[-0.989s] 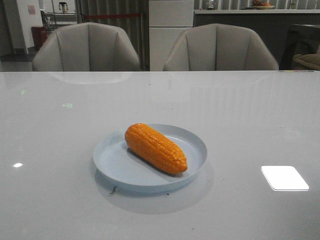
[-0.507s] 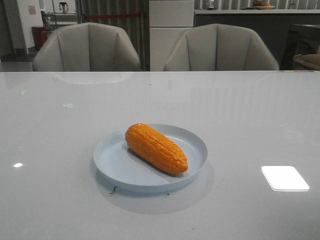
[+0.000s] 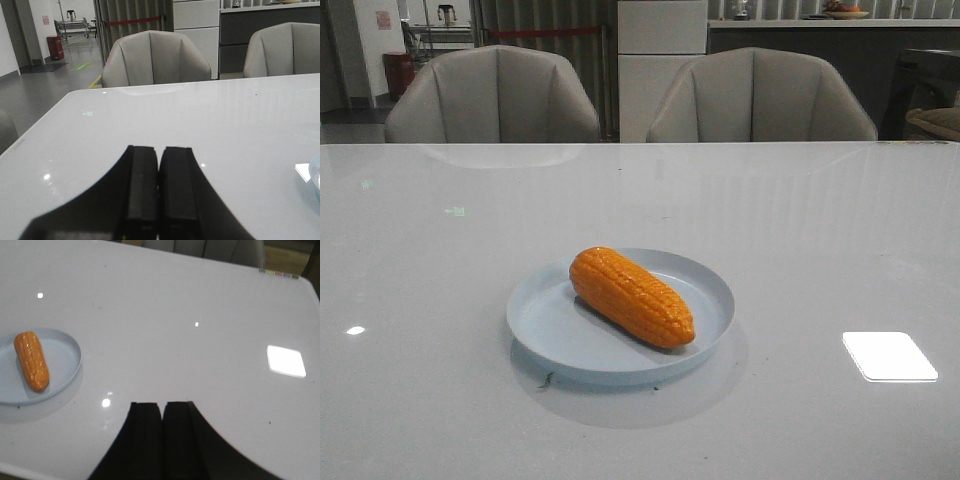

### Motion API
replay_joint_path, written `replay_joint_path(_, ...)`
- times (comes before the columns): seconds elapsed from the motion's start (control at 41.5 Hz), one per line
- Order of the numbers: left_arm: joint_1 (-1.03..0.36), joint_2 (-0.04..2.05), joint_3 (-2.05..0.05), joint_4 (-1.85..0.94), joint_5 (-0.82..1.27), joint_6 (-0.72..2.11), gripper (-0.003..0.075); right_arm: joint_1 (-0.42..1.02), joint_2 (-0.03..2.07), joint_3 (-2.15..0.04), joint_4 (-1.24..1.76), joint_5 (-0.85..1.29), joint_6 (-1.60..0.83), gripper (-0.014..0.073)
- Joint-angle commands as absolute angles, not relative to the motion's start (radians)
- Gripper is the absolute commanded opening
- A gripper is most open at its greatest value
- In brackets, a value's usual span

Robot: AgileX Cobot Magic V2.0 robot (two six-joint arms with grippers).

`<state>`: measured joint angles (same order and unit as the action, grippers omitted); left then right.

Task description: Place corn on plate with both arms

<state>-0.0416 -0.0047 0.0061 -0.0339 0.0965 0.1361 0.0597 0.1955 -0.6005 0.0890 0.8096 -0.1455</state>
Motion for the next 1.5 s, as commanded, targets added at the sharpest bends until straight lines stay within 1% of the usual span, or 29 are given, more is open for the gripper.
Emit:
replay_joint_path(0.0, -0.039, -0.022, 0.043, -0.044, 0.017, 0.132, 0.0096, 0.058, 0.146, -0.515, 0.106, 0.533, -0.157, 0.0056)
replay_joint_path(0.121, -0.039, -0.022, 0.043, -0.044, 0.017, 0.132, 0.0096, 0.048, 0.084, -0.382, 0.106, 0.342, -0.157, 0.0056)
replay_joint_path(0.434, -0.039, -0.022, 0.043, -0.044, 0.017, 0.132, 0.0096, 0.035, 0.006, -0.119, 0.106, 0.138, -0.157, 0.0056)
replay_joint_path(0.627, -0.039, -0.022, 0.043, -0.044, 0.017, 0.132, 0.0096, 0.035, -0.018, 0.011, 0.106, -0.062, -0.157, 0.0056)
replay_joint_path(1.471, -0.039, -0.022, 0.043, -0.044, 0.017, 0.132, 0.0096, 0.035, -0.018, 0.007, 0.106, -0.043, -0.157, 0.0056)
